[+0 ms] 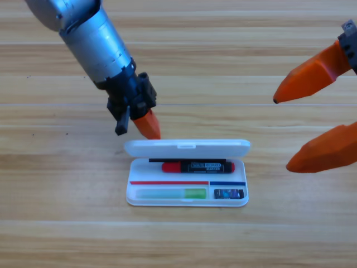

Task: Clean up eraser and pencils

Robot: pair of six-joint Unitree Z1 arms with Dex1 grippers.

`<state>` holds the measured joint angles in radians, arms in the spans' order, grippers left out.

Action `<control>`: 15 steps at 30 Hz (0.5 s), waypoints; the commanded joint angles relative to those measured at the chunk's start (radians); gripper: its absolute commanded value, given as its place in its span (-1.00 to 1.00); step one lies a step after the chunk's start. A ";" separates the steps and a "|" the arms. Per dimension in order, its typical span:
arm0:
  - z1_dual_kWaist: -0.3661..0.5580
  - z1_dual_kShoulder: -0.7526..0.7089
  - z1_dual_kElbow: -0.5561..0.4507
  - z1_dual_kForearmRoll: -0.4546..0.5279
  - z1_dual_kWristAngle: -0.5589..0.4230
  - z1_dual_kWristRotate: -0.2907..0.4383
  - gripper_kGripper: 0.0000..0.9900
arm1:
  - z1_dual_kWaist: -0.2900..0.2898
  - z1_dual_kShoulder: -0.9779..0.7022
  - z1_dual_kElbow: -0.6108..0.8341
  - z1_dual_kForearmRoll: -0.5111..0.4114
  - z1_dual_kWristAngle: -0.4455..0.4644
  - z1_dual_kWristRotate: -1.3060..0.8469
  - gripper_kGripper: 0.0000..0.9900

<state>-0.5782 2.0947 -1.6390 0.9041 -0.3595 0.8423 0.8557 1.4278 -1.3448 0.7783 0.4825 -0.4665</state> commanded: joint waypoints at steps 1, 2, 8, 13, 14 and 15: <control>-0.029 0.004 0.065 -0.027 -0.015 0.008 -1.00 | 0.034 0.039 0.029 -0.013 0.019 0.009 0.83; -0.029 0.004 0.076 -0.034 -0.019 0.011 -1.00 | 0.034 0.039 0.027 -0.013 0.019 0.011 0.83; -0.042 0.008 0.116 -0.073 -0.019 0.017 -1.00 | 0.036 0.042 0.029 -0.013 0.019 0.011 0.83; -0.058 0.008 0.146 -0.105 -0.019 0.020 -1.00 | 0.039 0.042 0.027 -0.013 0.019 0.011 0.83; -0.063 0.008 0.154 -0.114 -0.019 0.020 -1.00 | 0.040 0.042 0.027 -0.013 0.019 0.011 0.83; -0.066 0.007 0.162 -0.123 -0.019 0.020 -1.00 | 0.040 0.042 0.027 -0.013 0.019 0.011 0.83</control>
<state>-0.5966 2.0946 -1.5236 0.8106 -0.3686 0.8532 0.8701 1.4295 -1.3448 0.7783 0.4826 -0.4657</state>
